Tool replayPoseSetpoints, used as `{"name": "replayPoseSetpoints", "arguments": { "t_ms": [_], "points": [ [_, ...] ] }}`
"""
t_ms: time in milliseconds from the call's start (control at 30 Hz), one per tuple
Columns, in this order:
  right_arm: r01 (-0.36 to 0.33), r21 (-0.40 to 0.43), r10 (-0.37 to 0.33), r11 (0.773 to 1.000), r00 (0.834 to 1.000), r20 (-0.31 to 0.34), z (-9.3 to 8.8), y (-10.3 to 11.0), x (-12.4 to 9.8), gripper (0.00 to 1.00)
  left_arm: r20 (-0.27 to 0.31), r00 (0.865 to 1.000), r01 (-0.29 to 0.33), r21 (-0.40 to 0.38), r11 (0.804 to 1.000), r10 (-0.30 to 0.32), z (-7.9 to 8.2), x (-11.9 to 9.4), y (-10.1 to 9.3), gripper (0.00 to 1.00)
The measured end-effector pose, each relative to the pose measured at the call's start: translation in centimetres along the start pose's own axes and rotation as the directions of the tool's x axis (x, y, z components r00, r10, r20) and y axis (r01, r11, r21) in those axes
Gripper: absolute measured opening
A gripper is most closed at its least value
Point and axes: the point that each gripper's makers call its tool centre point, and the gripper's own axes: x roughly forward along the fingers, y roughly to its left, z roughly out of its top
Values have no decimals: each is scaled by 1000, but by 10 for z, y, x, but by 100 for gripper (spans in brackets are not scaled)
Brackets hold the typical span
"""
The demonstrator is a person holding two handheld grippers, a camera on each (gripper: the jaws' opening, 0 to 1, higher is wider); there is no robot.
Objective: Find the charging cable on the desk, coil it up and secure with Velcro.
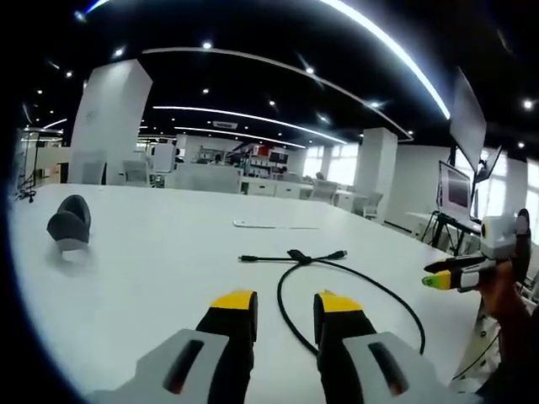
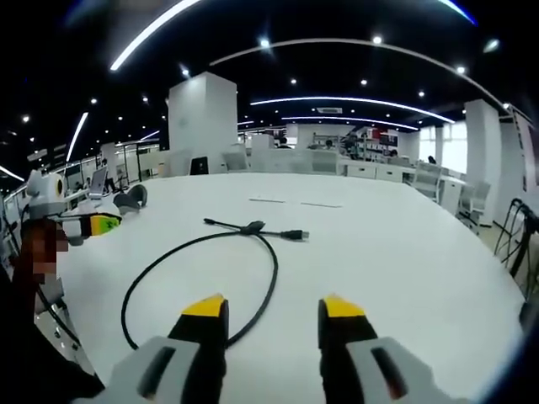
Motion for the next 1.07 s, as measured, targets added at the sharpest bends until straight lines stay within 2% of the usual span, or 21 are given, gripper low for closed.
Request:
{"name": "replayPoseSetpoints", "arguments": {
  "t_ms": [1067],
  "points": [
    [5,10,-5,1000,1000,-7,-5,0,-2,44,-12,1000,-3,6,1000,3,-4,-3,1,27]
  ]
}}
